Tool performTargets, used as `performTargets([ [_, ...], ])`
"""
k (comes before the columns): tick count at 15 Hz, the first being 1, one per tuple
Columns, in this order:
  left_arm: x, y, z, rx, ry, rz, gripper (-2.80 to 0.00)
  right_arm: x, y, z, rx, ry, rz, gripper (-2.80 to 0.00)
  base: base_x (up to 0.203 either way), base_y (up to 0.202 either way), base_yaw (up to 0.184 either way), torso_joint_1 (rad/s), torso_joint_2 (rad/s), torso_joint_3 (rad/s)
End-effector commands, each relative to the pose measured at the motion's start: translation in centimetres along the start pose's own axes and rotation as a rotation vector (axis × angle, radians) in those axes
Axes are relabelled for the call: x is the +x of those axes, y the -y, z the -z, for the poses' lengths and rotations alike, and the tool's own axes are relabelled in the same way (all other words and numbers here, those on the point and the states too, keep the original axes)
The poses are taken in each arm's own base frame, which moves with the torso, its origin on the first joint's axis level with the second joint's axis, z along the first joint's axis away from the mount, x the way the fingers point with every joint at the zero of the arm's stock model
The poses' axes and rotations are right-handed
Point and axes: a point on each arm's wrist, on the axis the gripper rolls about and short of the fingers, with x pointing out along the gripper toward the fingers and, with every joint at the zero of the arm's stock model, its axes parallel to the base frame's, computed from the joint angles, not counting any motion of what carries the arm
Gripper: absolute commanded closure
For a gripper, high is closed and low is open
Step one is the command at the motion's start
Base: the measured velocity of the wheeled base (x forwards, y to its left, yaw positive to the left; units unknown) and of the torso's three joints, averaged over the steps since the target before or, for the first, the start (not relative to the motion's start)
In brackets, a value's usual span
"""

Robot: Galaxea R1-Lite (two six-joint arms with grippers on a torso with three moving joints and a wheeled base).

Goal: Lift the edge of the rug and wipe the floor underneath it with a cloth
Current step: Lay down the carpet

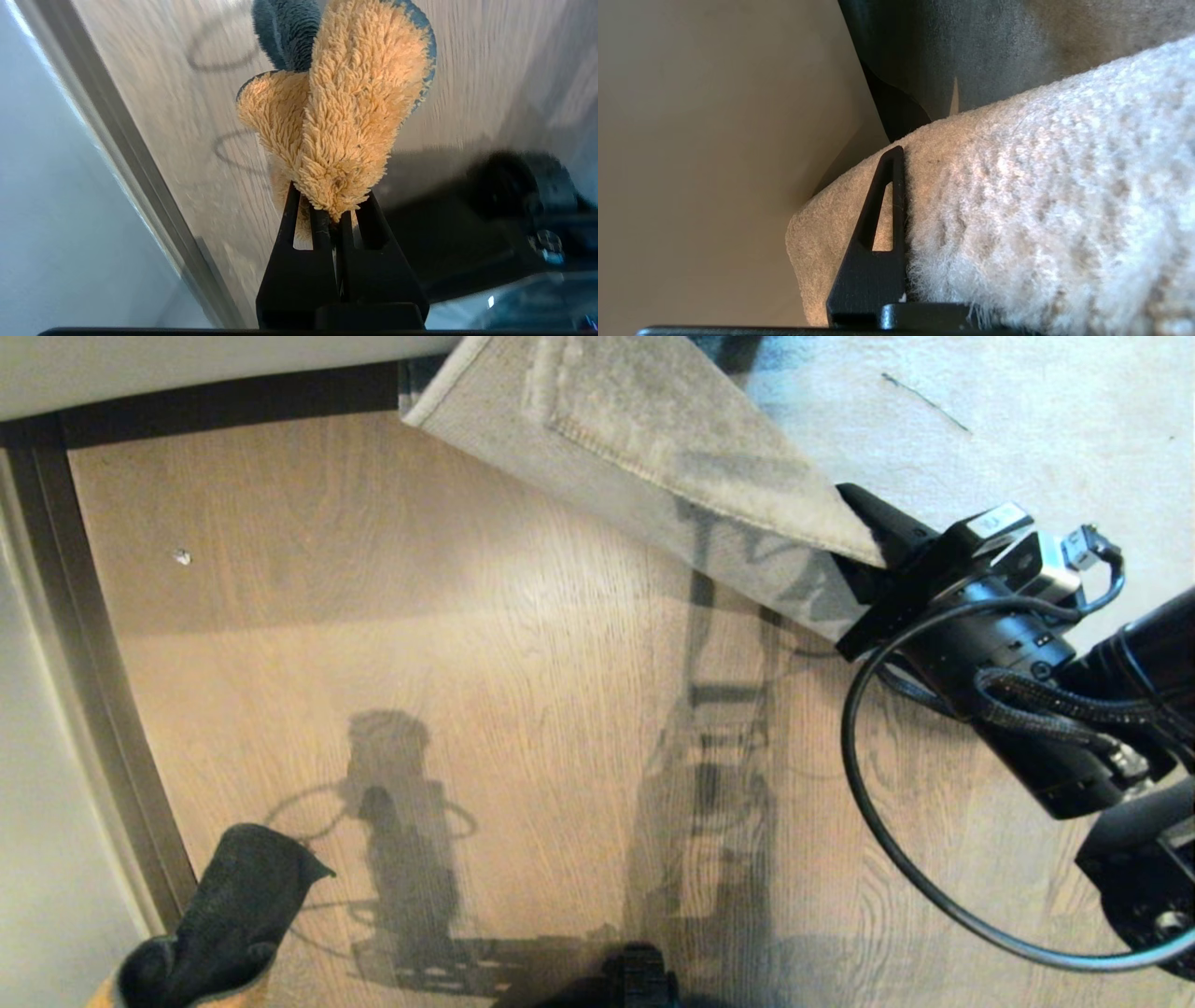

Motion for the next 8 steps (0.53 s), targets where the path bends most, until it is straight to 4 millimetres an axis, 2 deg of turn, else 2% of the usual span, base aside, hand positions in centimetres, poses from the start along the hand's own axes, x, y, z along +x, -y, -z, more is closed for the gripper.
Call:
performTargets([
  [1,-0.6,0.0,0.2,-0.005,0.085,-0.031,0.0,-0.3,-0.8,-0.2,0.011,0.011,-0.051,0.0,0.0,0.0,0.0,0.0,0.0,0.0],
  [4,-1.6,0.1,0.7,-0.003,0.219,-0.047,0.0,-0.6,-0.8,-0.2,0.011,0.011,-0.045,0.0,0.0,0.0,0.0,0.0,0.0,0.0],
  [8,-1.7,0.1,0.8,-0.004,0.241,-0.049,0.0,-0.6,-0.8,-0.2,0.012,0.008,-0.044,0.0,0.0,0.0,0.0,0.0,0.0,0.0],
])
